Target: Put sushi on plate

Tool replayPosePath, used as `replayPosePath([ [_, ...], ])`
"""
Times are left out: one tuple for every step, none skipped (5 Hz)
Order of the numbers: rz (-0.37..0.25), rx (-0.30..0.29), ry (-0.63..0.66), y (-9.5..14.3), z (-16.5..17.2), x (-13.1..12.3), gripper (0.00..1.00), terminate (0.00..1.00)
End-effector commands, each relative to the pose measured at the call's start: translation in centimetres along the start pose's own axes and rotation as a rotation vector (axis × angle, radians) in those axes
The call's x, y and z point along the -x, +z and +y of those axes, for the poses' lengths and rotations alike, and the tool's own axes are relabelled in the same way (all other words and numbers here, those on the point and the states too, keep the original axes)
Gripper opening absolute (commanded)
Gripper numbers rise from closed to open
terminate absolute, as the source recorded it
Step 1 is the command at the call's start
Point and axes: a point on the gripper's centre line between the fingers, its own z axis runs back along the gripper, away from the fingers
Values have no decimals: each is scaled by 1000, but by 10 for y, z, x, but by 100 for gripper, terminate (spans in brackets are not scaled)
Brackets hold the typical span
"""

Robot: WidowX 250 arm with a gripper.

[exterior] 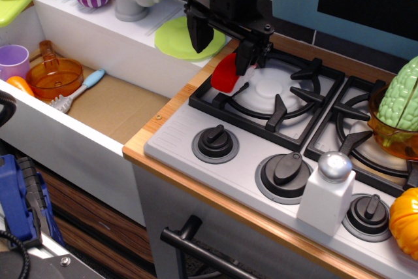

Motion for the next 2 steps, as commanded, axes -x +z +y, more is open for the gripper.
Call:
replayPosePath([
  [-64,26,10,-9,3,-4,100,0],
  [-62,54,40,-19,-3,-2,0,0],
])
